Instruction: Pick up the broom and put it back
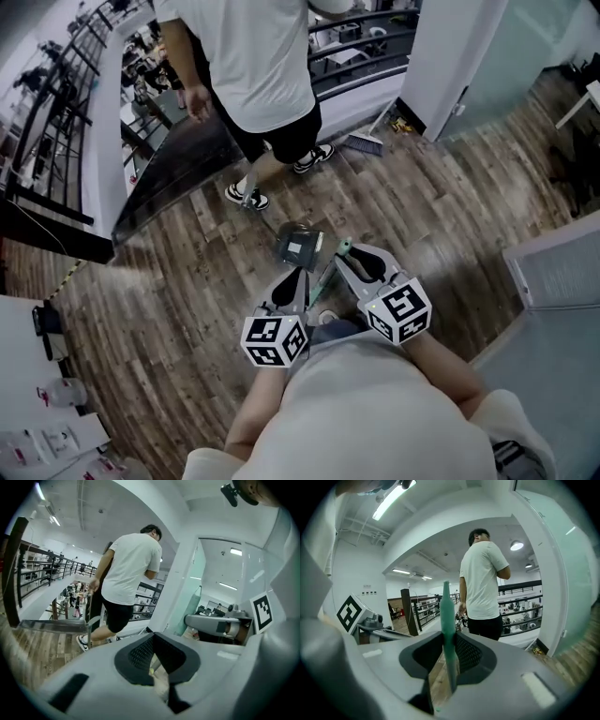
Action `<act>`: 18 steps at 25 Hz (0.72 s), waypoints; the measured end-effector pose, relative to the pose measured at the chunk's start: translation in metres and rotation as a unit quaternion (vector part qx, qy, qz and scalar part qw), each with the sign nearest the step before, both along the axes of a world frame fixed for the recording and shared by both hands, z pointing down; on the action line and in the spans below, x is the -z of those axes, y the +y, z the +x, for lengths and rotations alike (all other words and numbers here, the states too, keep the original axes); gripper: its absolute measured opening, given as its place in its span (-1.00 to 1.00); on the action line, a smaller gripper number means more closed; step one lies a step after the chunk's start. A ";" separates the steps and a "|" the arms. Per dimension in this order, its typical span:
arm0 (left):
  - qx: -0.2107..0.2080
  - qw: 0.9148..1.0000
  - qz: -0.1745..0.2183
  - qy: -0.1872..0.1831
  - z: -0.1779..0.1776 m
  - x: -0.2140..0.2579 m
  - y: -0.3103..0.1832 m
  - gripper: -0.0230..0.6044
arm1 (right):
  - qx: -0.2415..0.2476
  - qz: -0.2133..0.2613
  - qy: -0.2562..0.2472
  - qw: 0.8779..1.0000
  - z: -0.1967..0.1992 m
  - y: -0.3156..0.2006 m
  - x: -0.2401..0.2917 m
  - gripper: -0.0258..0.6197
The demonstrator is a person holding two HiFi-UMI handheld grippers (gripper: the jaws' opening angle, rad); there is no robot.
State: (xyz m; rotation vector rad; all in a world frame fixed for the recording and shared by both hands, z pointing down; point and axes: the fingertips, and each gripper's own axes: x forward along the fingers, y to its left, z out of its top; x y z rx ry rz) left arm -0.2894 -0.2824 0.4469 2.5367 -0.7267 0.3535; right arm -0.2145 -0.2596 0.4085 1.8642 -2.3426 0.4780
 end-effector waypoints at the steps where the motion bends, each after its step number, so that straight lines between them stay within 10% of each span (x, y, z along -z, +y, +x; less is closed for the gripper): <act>1: -0.007 1.000 0.002 0.001 0.007 0.001 0.003 -0.91 | -0.008 0.001 0.000 1.000 0.007 0.005 0.000 -0.63; 18: -0.078 0.997 0.003 0.012 0.124 0.007 0.065 -0.91 | -0.083 0.007 0.013 0.996 0.123 0.082 0.013 -0.63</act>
